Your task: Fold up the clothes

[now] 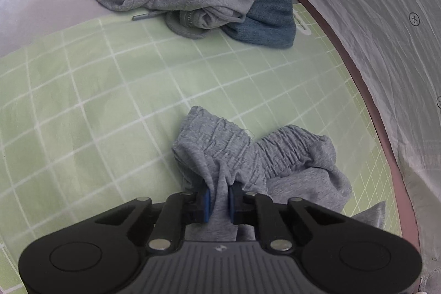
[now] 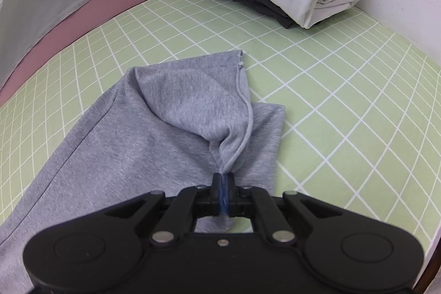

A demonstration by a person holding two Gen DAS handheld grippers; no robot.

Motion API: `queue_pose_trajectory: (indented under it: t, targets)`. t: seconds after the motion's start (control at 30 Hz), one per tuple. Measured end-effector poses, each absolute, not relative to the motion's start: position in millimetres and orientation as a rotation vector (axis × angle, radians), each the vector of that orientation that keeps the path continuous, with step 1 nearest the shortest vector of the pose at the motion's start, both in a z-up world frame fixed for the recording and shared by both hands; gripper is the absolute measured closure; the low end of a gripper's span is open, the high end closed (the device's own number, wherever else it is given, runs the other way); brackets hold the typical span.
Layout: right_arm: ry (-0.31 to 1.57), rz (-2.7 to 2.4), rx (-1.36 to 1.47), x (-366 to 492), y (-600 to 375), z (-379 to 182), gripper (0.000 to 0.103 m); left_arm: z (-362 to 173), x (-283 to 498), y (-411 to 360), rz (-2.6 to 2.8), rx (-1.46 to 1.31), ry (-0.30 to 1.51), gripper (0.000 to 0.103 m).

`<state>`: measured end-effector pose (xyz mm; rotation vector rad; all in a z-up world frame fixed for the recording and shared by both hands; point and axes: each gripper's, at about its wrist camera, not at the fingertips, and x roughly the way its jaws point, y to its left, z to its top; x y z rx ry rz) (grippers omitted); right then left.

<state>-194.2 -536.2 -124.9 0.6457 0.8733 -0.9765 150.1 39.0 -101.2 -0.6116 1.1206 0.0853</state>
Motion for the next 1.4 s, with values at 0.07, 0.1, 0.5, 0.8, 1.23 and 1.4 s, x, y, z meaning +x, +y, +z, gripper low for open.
queue_pose_trajectory:
  t: [0.07, 0.1, 0.5, 0.8, 1.23, 1.4]
  targets:
    - [0.876, -0.933, 0.651, -185, -530, -126, 0.101, -98, 147, 23, 0.049, -0.59, 1.124, 0.091]
    - [0.88, -0.916, 0.646, -180, -527, -128, 0.101, -98, 146, 15, 0.031, -0.585, 1.132, 0.091]
    - [0.865, -0.824, 0.569, -118, -547, -135, 0.101, -114, 180, -67, -0.118, -0.578, 1.165, 0.092]
    - [0.835, -0.779, 0.551, -33, -607, -138, 0.101, -111, 225, -113, -0.205, -0.598, 1.118, 0.092]
    - [0.616, -0.897, 0.54, -116, -599, -63, 0.102, -49, 211, -46, -0.114, -0.604, 0.924, 0.093]
    - [0.497, -0.926, 0.526, -158, -604, -23, 0.102, -4, 188, 3, -0.079, -0.64, 0.805, 0.093]
